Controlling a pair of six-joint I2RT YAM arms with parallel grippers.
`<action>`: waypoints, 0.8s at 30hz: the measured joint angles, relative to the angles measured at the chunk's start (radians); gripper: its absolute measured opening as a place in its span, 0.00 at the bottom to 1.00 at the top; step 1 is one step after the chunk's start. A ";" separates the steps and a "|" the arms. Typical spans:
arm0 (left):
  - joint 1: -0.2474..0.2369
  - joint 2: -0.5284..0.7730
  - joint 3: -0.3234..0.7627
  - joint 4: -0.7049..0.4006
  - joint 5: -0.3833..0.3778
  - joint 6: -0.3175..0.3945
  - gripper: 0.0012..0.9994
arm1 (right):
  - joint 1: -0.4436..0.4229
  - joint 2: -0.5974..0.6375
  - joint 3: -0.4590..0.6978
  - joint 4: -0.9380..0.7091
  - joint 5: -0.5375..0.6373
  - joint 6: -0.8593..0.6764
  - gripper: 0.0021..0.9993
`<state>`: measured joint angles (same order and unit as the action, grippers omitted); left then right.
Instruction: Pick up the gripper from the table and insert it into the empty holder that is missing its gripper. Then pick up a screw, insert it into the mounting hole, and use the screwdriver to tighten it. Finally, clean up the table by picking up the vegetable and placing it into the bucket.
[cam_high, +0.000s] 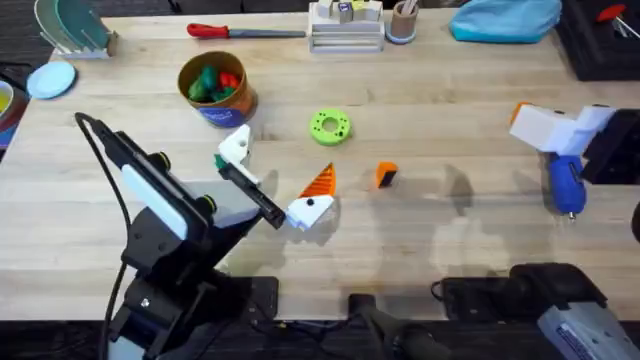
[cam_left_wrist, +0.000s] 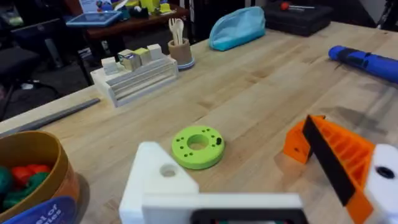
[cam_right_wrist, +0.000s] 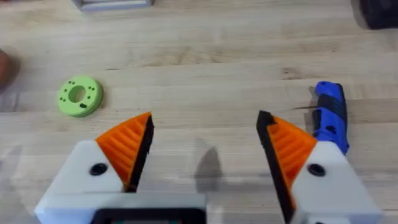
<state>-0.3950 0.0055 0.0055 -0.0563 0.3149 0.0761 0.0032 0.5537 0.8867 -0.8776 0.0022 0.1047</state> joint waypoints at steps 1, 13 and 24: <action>0.000 0.000 0.000 0.000 0.000 0.000 0.99 | 0.000 0.000 0.000 0.000 0.000 0.000 0.99; 0.000 0.000 0.000 0.000 0.000 0.000 0.99 | 0.000 0.000 0.000 0.000 0.000 0.000 0.99; 0.000 0.000 0.000 0.000 0.012 -0.021 0.99 | 0.000 0.000 0.000 0.000 0.000 0.000 0.99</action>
<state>-0.3950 0.0055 0.0055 -0.0559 0.3272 0.0546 0.0032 0.5537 0.8867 -0.8775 0.0021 0.1047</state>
